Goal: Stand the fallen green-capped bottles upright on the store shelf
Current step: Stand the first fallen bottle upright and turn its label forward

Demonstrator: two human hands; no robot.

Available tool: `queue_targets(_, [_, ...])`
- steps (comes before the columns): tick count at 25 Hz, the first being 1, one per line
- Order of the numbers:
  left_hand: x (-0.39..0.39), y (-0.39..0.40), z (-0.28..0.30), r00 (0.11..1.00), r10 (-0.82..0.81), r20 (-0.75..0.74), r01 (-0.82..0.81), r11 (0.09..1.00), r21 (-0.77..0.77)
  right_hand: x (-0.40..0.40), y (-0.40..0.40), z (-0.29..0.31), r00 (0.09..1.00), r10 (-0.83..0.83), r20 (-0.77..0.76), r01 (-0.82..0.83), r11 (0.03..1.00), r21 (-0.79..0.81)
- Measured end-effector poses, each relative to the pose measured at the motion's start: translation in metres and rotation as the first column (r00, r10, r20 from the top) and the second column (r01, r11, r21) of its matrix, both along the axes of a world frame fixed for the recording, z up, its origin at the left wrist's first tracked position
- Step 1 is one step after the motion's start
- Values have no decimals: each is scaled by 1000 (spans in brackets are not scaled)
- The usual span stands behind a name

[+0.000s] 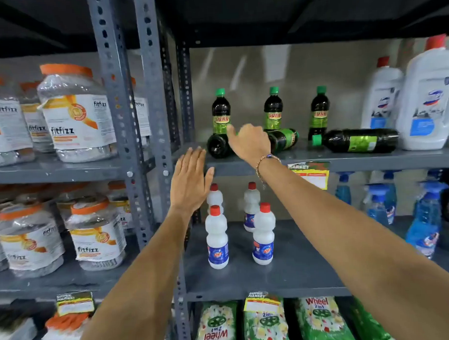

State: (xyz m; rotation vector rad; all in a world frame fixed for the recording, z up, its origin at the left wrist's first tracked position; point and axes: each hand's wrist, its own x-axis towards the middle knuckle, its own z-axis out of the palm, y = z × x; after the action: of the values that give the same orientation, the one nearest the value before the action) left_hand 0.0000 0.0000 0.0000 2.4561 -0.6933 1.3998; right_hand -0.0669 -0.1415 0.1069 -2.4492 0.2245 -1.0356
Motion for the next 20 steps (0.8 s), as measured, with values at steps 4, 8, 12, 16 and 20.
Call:
queue_targets(4, [13,-1,-6,982,24,187,-27,1000,9,34,30,15,987,-134,-93,133,991,-20])
queue_targets(8, [22,1,-10,955,10,297,-5,1000,-16,63,43,18,944,-240,-227,226,970,-88])
queue_targets(12, [25,1,-12,944,-10,331,25,999,-40,58,38,26,912,-261,-318,227,964,-141])
queue_targets(16, [27,2,-15,949,1,314,15,999,-49,46,35,44,761,-355,-543,260,934,-246])
queue_targets(20, [25,3,-17,970,17,243,-6,999,-47,46,38,39,722,-410,-558,248,905,-345])
